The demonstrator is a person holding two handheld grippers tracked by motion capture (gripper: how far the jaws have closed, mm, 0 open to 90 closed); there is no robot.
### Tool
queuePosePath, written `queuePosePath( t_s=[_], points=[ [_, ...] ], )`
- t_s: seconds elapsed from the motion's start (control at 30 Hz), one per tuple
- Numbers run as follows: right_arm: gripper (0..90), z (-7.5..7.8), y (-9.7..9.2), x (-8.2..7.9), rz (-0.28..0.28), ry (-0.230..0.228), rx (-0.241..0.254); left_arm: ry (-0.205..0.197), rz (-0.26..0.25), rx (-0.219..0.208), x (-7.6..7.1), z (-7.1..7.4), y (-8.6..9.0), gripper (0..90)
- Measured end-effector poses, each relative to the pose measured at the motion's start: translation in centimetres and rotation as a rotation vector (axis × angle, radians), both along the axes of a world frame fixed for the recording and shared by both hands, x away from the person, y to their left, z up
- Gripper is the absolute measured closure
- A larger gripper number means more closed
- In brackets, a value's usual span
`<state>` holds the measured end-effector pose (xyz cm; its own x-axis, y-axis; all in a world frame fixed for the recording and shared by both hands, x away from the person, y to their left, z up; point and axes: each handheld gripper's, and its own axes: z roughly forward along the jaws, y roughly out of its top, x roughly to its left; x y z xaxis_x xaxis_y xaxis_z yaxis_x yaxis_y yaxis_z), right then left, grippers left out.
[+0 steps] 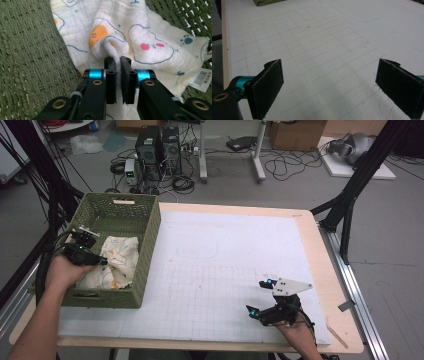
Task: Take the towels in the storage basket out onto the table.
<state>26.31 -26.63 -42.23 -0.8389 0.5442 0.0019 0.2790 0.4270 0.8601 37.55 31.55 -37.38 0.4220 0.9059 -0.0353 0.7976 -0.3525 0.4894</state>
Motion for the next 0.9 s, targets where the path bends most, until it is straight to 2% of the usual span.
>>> queuePosePath(
  t_s=[0.1,0.17,0.23,0.3,0.37,0.5,0.57,0.63,0.67,0.7,0.83,0.9],
  points=[
    [7.0,0.0,0.0,0.0,0.002,0.001,0.000,-0.007,-0.005,-0.012,-0.1,0.2,0.0,85.4],
    [7.0,0.0,-0.1,0.0,0.002,0.000,0.003,-0.040,-0.007,-0.036,-0.3,0.6,0.2,85.6],
    [7.0,0.0,-0.1,0.1,0.000,-0.004,0.005,-0.054,-0.007,-0.044,-0.4,0.8,0.3,85.6],
    [7.0,0.1,-0.1,0.0,-0.002,-0.002,0.004,-0.096,-0.009,-0.067,-0.8,1.3,0.5,85.6],
    [7.0,0.1,-0.1,0.0,-0.004,-0.002,0.006,-0.107,-0.010,-0.075,-0.9,1.4,0.5,85.7],
    [7.0,0.1,-0.1,0.0,-0.006,0.000,0.006,-0.172,0.018,-0.121,-1.5,2.8,1.4,85.7],
    [7.0,0.1,-0.1,0.0,-0.008,0.000,0.007,-0.182,0.021,-0.127,-1.6,3.1,1.5,85.6],
    [7.0,0.1,-0.1,0.0,-0.007,-0.001,0.007,-0.215,0.025,-0.154,-2.2,4.1,2.0,85.7],
    [7.0,0.1,-0.1,0.0,-0.007,-0.005,0.005,-0.215,0.025,-0.154,-2.2,4.1,2.0,85.6],
    [7.0,0.1,-0.2,0.0,-0.007,-0.004,0.006,-0.233,0.024,-0.175,-2.6,4.7,2.2,85.7],
    [7.0,0.1,-0.2,0.1,-0.006,-0.005,0.011,-0.264,0.026,-0.203,-3.1,5.4,2.6,85.6],
    [7.0,0.1,-0.2,0.1,-0.009,-0.006,0.011,-0.296,0.021,-0.242,-3.7,6.0,2.6,85.7]
  ],
)
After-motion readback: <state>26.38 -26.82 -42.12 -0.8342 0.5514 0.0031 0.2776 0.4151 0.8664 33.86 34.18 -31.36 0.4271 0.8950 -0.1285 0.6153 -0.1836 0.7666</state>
